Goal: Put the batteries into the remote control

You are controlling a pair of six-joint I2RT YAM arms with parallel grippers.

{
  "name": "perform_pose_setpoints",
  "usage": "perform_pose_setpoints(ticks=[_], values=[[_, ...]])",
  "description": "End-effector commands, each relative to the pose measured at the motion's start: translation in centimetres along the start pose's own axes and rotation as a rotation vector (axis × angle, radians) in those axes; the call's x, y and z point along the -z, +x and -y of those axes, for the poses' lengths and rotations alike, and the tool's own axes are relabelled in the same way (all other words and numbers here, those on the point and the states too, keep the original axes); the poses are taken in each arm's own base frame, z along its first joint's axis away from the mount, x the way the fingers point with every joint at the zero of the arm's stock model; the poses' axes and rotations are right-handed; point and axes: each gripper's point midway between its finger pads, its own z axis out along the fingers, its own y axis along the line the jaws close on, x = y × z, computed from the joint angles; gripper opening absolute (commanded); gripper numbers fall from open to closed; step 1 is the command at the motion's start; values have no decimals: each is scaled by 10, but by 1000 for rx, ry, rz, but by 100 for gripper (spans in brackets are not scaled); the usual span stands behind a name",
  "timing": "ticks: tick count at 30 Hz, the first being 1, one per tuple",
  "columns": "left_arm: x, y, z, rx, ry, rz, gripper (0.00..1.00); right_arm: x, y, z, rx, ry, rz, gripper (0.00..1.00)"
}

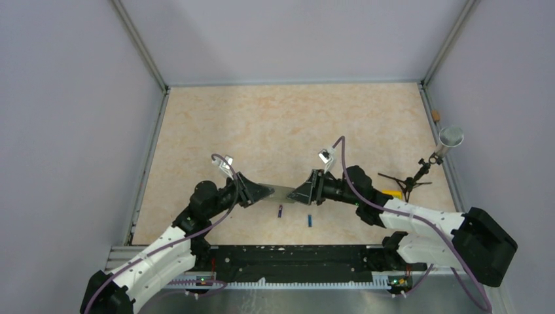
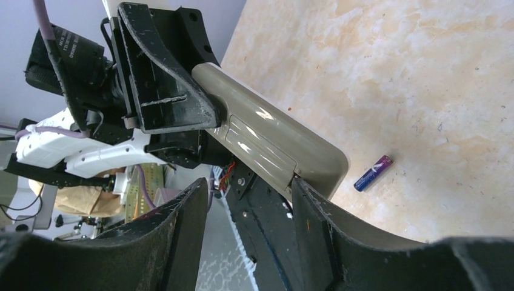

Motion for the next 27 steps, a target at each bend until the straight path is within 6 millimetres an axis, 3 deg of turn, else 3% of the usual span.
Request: perform_pose_setpoints(ticks=[1, 12, 27], values=[[9, -3, 68, -28, 272, -22, 0, 5, -8, -38, 17, -162, 24, 52], [6, -3, 62, -27, 246, -27, 0, 16, -14, -55, 22, -252, 68, 52], [1, -4, 46, -34, 156, -22, 0, 21, -18, -62, 35, -278, 90, 52]])
